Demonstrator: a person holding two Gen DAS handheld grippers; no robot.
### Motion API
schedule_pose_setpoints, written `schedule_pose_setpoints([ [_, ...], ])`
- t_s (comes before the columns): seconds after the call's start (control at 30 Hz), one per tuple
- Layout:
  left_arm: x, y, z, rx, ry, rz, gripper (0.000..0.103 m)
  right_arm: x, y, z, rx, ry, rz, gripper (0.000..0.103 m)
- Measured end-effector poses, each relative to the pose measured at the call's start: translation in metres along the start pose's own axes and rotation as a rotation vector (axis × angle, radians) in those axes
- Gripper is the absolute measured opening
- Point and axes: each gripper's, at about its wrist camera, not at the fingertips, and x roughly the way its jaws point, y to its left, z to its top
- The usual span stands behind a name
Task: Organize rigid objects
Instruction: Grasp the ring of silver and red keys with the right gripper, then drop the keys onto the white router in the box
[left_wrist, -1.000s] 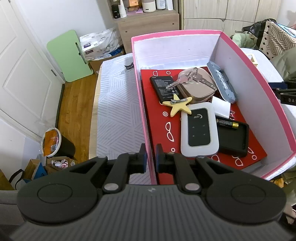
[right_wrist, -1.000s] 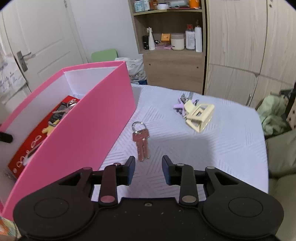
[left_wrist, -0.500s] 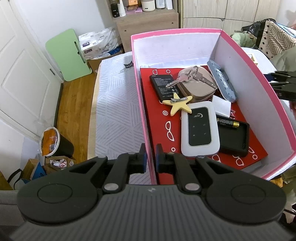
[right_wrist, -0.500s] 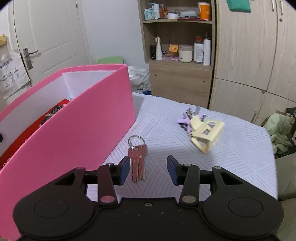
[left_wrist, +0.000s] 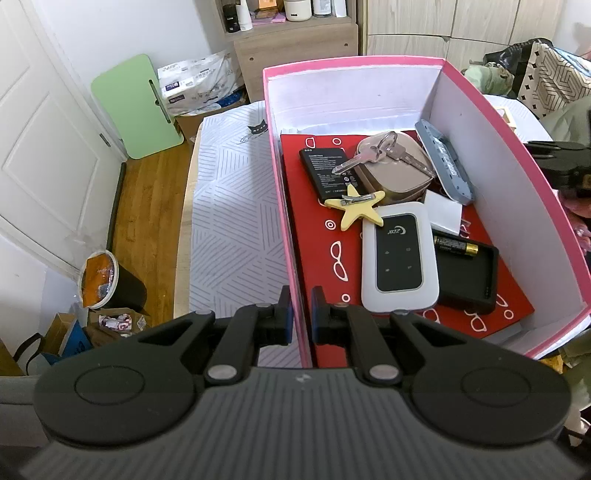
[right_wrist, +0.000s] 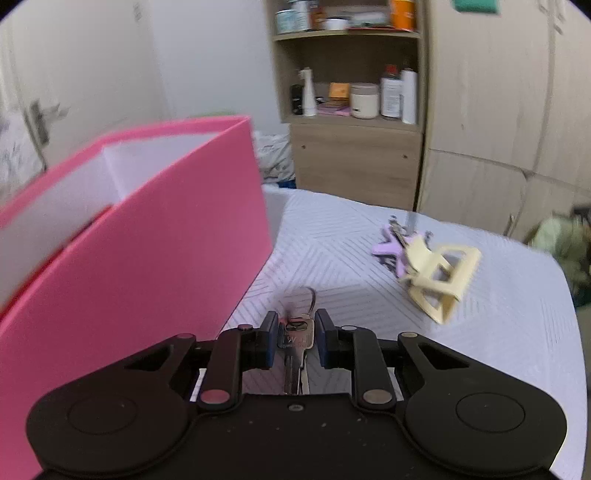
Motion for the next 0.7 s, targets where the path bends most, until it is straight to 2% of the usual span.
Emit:
schedule_pose_setpoints([
  [0.23,0.001,0.001,0.000,-0.004,-0.008,0.001,0.007,-0.041,-0.009,-0.001,0.095,-0.075,0.035,0.024],
  [0.37,0.001,0.001,0.000,-0.010,-0.009,0.000,0.007,-0.067,-0.001,0.007,0.097,-0.123,0.068,0.025],
  [0.47,0.001,0.001,0.000,-0.011,-0.008,-0.002,0.007,-0.092,0.012,0.017,0.078,-0.193,0.099,0.024],
  [0.6,0.001,0.002,-0.001,-0.015,-0.010,-0.003,0.007,-0.116,0.033,0.031,0.067,-0.233,0.225,0.025],
  [0.7,0.001,0.002,-0.001,-0.015,-0.013,-0.006,0.007,-0.116,0.055,0.042,0.037,-0.178,0.341,0.025],
])
